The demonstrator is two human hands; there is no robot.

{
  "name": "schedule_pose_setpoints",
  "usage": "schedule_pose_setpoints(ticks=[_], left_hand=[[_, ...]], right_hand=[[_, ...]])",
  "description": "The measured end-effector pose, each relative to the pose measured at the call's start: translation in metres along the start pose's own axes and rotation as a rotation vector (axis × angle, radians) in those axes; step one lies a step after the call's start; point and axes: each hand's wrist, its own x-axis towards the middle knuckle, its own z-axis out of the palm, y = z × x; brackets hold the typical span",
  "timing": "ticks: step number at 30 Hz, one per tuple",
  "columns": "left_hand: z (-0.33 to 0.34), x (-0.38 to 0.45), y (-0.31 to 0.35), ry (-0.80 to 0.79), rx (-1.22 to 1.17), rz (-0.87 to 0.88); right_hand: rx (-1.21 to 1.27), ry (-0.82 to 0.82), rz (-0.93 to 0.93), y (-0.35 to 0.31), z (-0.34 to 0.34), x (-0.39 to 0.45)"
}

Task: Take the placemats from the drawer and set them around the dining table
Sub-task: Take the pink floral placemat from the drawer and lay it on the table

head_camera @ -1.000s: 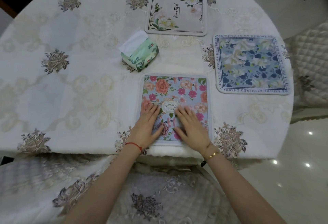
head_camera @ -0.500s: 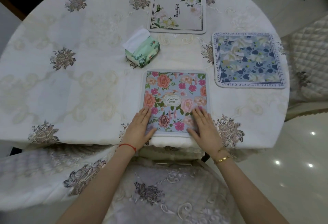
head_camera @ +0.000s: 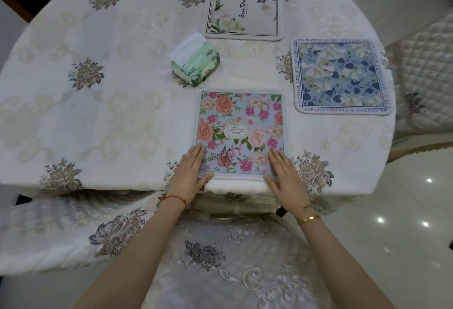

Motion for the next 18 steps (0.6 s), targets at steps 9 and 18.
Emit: schedule_pose_setpoints(ticks=[9,18], left_hand=[[-0.012,0.023,0.008,0.076,-0.101,0.023],[-0.035,0.106,0.015,0.085,-0.055,0.089]], right_hand=[[0.001,0.058,-0.025,-0.013,-0.021,0.038],[-0.086,-0.033,-0.136,-0.034,-0.024,0.13]])
